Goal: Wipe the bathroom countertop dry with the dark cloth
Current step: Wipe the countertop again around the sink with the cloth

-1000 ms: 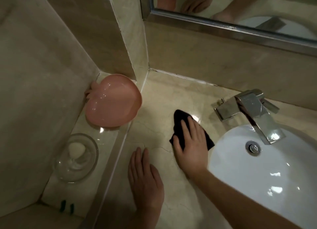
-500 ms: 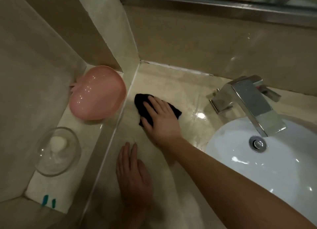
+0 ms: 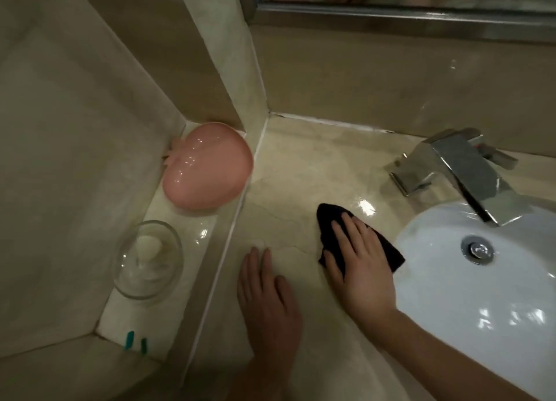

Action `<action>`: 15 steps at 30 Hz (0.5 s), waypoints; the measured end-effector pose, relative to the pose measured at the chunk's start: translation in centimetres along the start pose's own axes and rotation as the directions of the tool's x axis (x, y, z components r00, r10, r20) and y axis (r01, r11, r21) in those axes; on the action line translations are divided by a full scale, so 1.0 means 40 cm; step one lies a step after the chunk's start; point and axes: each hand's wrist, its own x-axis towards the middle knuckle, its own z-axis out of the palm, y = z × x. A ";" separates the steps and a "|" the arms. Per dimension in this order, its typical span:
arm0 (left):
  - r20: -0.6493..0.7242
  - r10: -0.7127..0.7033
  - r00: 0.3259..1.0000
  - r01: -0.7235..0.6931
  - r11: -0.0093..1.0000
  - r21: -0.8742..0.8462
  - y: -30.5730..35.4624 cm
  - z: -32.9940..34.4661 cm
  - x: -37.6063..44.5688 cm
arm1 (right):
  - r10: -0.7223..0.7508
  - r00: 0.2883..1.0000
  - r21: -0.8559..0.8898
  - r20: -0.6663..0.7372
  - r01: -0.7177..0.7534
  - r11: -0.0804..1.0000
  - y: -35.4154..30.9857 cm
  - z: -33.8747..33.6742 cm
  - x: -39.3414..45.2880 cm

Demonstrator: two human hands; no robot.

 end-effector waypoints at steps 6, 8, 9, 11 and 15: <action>-0.030 0.025 0.999 -0.026 0.999 -0.045 -0.017 0.010 0.003 | 0.007 0.999 -0.036 -0.050 -0.008 0.999 -0.052 0.049 0.284; -0.046 0.027 0.999 -0.030 0.996 -0.078 -0.020 0.015 0.006 | 0.065 0.996 -0.015 -0.067 -0.066 0.998 -0.110 0.083 0.390; -0.055 0.030 0.998 -0.035 0.995 -0.099 -0.021 0.018 0.007 | 0.075 0.995 -0.014 -0.066 -0.076 0.997 -0.139 0.100 0.421; -0.067 0.025 0.997 -0.034 0.988 -0.148 -0.022 0.017 0.009 | 0.033 0.999 -0.019 -0.035 -0.034 0.999 -0.184 0.131 0.417; -0.079 -0.098 0.992 0.068 0.945 -0.321 -0.024 -0.017 0.004 | -0.197 0.975 0.010 0.101 0.197 0.980 -0.220 0.143 0.190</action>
